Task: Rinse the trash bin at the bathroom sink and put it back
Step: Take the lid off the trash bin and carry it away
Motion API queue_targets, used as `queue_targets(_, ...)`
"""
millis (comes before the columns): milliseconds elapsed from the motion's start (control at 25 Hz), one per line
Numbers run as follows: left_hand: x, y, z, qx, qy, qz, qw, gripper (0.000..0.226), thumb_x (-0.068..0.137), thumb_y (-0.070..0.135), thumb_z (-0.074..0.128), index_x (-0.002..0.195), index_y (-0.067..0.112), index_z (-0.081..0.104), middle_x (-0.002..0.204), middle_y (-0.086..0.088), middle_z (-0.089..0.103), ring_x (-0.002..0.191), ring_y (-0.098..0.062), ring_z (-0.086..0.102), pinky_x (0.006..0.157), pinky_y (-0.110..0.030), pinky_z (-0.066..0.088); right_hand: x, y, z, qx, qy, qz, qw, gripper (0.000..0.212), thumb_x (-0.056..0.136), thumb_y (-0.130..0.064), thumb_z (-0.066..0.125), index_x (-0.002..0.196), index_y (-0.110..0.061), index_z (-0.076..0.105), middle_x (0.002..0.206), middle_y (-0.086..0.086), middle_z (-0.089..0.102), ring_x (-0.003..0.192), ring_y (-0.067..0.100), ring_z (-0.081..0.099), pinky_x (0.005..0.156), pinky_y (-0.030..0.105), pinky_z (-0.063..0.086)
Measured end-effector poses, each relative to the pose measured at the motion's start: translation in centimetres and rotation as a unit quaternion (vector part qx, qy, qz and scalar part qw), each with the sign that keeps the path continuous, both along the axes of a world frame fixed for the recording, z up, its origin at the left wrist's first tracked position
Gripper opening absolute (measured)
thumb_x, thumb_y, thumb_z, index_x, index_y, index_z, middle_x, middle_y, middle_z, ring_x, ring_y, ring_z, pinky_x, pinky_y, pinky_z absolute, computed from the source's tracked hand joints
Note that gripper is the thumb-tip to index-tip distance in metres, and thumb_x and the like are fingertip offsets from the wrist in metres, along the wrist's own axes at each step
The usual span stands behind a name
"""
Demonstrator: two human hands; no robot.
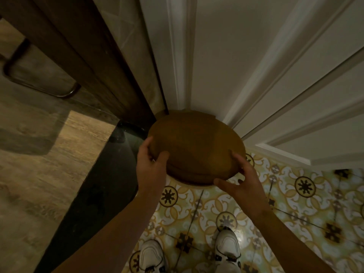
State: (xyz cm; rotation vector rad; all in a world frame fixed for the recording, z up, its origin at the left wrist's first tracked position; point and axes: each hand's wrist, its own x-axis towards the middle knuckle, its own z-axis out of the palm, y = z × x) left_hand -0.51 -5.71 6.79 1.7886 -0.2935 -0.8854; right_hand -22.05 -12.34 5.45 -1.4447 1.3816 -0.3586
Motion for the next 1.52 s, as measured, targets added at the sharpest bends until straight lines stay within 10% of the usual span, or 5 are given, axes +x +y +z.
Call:
queue_targets(200,0.9,-4.6,5.3,-0.082,-0.051,0.012,0.995,0.035,0.097,0.014,0.053,0.131,0.023,0.051,0.109,0.015,0.059,0.094,0.01,0.059,0.077,-0.012,0.048,0.9,-3.3,4.1,-0.113,0.028,-0.031,0.993,0.055,0.084,-0.037,0.066,0.135,-0.043,0.044,0.125,-0.011,0.056,0.112,0.009,0.055,0.091,0.029,0.046)
queue_targets(360,2.0,-5.1,3.3,-0.006,-0.092,0.032,0.995,0.054,0.096,0.02,0.058,0.145,0.021,0.036,0.14,-0.002,0.043,0.115,-0.007,0.051,0.093,-0.026,0.046,3.0,-8.2,6.3,-0.104,0.052,-0.105,0.988,0.04,0.095,-0.041,0.047,0.134,-0.038,0.047,0.088,-0.009,0.06,0.087,0.014,0.058,0.076,0.026,0.039)
queue_targets(640,1.9,-1.1,-6.9,0.262,0.252,-0.017,0.932,0.079,0.089,0.034,0.067,0.15,0.033,0.017,0.129,-0.018,0.053,0.105,-0.04,0.062,0.078,-0.051,0.058,3.3,-10.9,5.7,-0.065,0.016,-0.124,0.99,0.049,0.09,-0.056,0.043,0.138,-0.048,0.035,0.134,0.001,0.057,0.119,0.023,0.055,0.098,0.031,0.04)
queue_targets(960,0.7,-1.2,-6.7,0.254,0.164,-0.034,0.953,0.037,0.098,0.016,0.05,0.134,0.023,0.046,0.12,-0.018,0.059,0.099,-0.037,0.064,0.066,-0.047,0.06,2.0,-9.9,5.3,0.011,-0.079,-0.141,0.987,0.061,0.082,-0.058,0.053,0.138,-0.056,0.029,0.145,-0.01,0.046,0.122,0.017,0.055,0.1,0.045,0.046)
queue_targets(1520,-0.3,8.7,14.9,0.261,0.122,-0.027,0.957,0.004,0.093,0.013,0.054,0.091,0.014,0.056,0.098,-0.02,0.062,0.092,-0.044,0.064,0.079,-0.06,0.055,1.9,-3.9,20.0,0.115,-0.044,-0.036,0.992,0.056,0.085,-0.026,0.067,0.137,-0.033,0.047,0.137,-0.006,0.05,0.111,0.014,0.055,0.095,0.036,0.049)
